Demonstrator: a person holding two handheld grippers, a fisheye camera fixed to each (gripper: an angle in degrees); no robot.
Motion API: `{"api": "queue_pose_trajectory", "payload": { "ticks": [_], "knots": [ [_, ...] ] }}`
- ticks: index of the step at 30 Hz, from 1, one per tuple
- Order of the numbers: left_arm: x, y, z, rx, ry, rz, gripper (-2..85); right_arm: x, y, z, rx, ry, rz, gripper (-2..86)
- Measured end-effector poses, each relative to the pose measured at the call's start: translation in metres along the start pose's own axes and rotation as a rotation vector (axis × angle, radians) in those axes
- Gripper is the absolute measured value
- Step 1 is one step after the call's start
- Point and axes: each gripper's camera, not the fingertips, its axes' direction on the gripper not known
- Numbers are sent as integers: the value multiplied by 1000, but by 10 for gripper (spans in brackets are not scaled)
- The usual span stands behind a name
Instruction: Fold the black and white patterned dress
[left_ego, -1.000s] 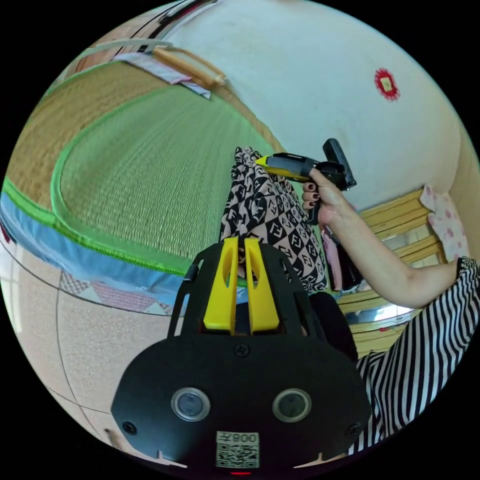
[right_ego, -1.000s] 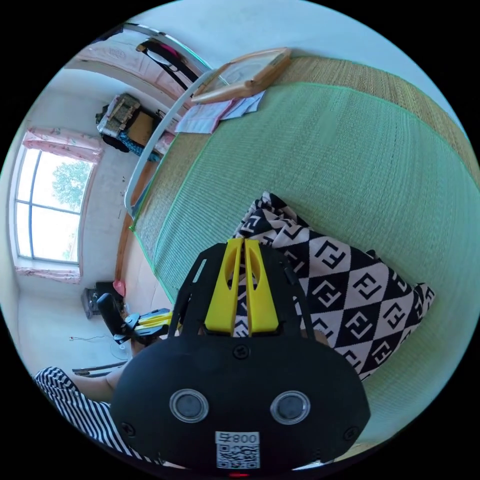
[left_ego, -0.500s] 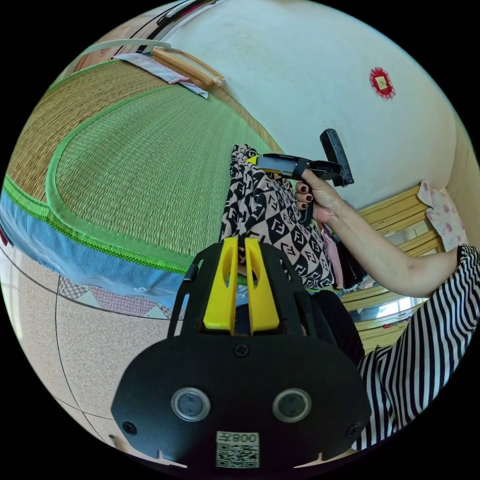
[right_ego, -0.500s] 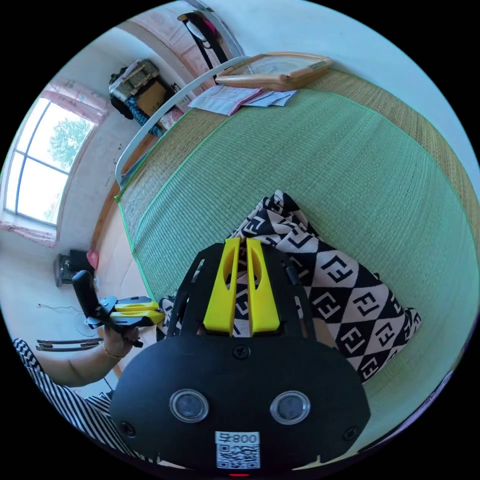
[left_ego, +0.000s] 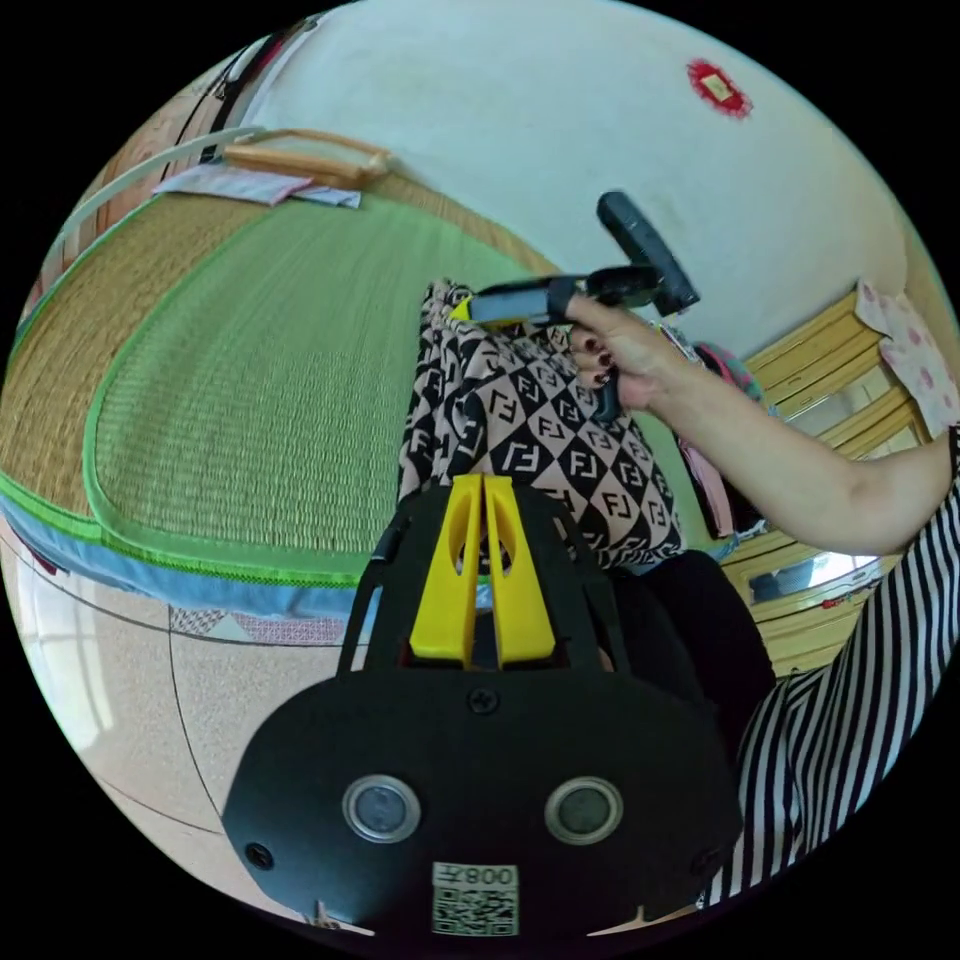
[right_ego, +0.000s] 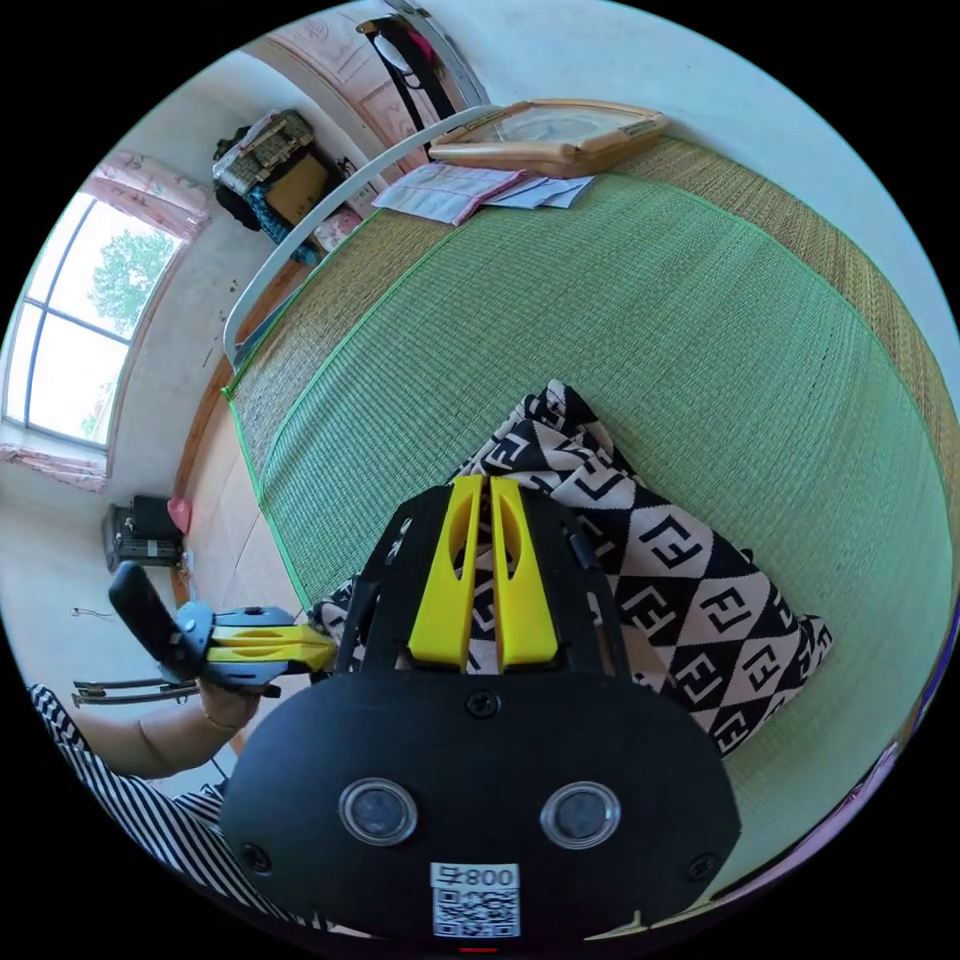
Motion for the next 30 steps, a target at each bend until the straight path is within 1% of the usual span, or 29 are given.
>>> {"api": "queue_pose_trajectory", "payload": {
  "ticks": [1,4,8,12,14,18,22,25,27,30],
  "knots": [
    [-6,6,6,26,22,-4,1,0,0,-3,-1,-2,-1,9],
    [-18,10,17,30,50,-24,0,-2,7,-29,34,-12,-27,7],
    [-20,13,33,24,12,3,0,9,18,-59,117,-45,-10,5],
    [-30,18,44,33,33,-13,1,20,15,-52,106,-145,33,5],
    [-35,20,51,34,35,-17,1,14,14,-53,99,-182,11,5],
    [-42,24,61,38,38,-14,1,-11,18,-68,63,-60,-97,4],
    [-51,28,73,45,47,-21,2,-17,31,-89,83,-10,-148,4],
    [-55,31,81,47,44,-19,2,-12,37,-101,121,-5,-128,4],
    [-58,32,85,49,45,-19,2,-1,32,-93,129,-15,-89,2],
    [-63,35,93,48,45,-21,1,14,15,-58,52,-18,-30,1]
  ]
}}
